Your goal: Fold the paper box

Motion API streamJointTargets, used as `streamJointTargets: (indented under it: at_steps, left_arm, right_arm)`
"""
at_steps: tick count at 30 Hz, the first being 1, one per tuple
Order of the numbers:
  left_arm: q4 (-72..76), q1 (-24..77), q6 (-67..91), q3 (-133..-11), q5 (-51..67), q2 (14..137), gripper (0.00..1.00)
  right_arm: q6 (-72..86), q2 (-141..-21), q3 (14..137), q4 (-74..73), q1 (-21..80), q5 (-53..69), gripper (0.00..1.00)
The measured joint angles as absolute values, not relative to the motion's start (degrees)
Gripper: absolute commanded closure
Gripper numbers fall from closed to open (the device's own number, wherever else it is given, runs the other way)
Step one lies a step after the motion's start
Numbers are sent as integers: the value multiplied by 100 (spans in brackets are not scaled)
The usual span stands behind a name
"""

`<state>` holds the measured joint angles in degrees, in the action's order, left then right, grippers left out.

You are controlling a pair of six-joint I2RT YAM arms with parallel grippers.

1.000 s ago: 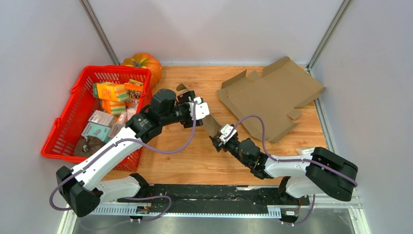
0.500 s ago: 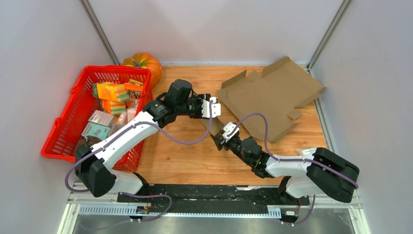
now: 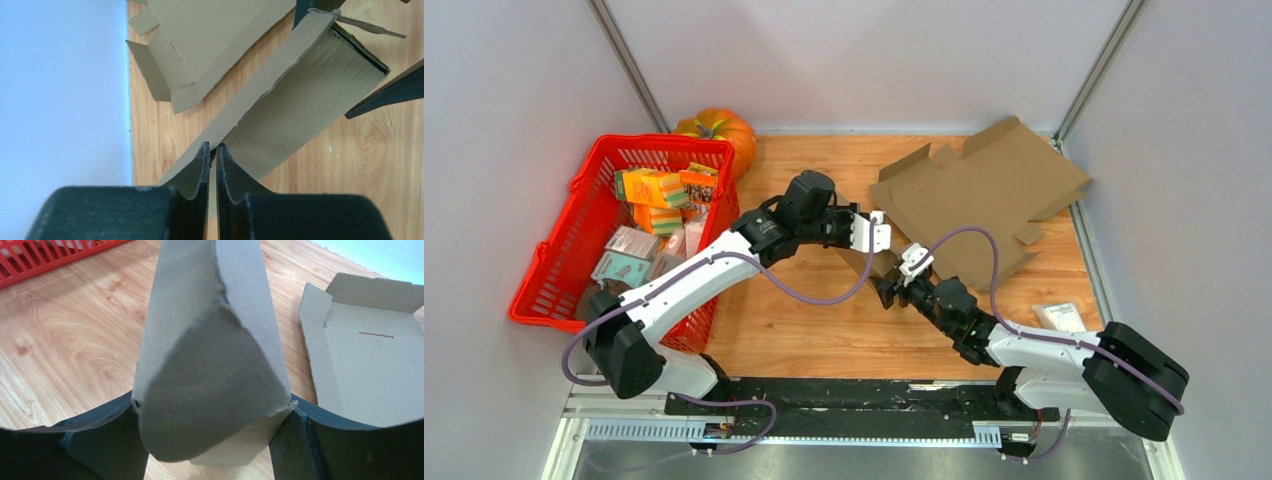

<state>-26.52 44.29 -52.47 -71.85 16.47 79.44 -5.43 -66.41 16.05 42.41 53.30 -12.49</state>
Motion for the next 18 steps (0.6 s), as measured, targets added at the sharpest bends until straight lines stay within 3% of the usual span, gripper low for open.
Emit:
streamJointTargets:
  at_steps: [4, 9, 17, 18]
  left_arm:
    - [-2274, 4681, -5249, -7035, 1293, 8018, 93]
    - [-1940, 4799, -5192, -6941, 1050, 8165, 93]
    - [-1905, 4805, -4753, -6993, 947, 8294, 93]
    - [-1900, 4803, -4689, -6995, 943, 8294, 93]
  right_arm:
    - [-270, -6396, 1643, 3682, 5186, -1229, 8]
    - [454, -6158, 2182, 2121, 5041, -1302, 0]
    - [2589, -4921, 3830, -1636, 5026, -1629, 1]
    - [2821, -4840, 4084, -2088, 5026, -1697, 7]
